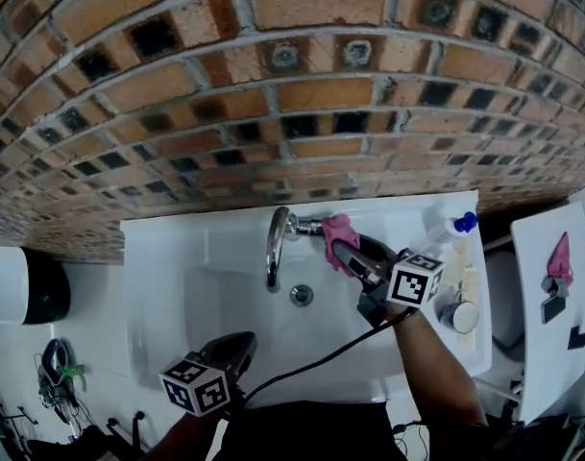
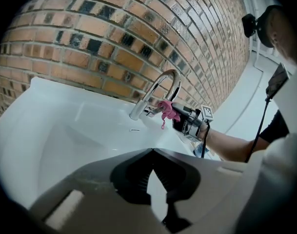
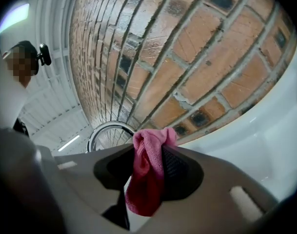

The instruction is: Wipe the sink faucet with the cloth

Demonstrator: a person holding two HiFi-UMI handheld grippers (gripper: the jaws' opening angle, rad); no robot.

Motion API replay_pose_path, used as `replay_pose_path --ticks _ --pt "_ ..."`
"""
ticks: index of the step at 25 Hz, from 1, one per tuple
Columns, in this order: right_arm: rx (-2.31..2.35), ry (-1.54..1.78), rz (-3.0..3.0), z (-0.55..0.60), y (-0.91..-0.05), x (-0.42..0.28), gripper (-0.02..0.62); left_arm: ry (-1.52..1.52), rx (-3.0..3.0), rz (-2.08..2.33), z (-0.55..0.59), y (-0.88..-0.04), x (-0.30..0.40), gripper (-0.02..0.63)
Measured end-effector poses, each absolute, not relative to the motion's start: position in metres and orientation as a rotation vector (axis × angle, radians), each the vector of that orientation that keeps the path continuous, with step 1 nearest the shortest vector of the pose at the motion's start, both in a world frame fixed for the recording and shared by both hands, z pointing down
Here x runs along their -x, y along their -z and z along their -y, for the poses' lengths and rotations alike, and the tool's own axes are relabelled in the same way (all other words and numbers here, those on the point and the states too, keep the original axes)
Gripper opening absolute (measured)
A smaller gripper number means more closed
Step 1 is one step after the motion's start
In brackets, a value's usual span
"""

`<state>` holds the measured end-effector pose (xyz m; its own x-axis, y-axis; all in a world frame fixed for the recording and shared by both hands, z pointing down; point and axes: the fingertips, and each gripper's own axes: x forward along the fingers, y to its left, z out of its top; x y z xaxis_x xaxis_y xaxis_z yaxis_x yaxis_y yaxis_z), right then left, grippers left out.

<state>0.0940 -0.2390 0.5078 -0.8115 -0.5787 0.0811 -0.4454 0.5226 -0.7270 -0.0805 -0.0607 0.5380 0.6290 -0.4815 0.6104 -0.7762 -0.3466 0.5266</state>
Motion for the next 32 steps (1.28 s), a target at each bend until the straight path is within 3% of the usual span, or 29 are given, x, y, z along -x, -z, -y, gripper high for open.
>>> replay_pose_path --ticks 22,32 --pt "0.781 1.063 -2.656 0.117 -0.443 -0.036 0.15 -0.329 -2.129 0.974 0.039 -0.513 0.11 0.006" --pt "1.156 1.283 -2.373 0.144 -0.528 -0.04 0.151 -0.349 -2.149 0.959 0.016 -0.512 0.135 0.006"
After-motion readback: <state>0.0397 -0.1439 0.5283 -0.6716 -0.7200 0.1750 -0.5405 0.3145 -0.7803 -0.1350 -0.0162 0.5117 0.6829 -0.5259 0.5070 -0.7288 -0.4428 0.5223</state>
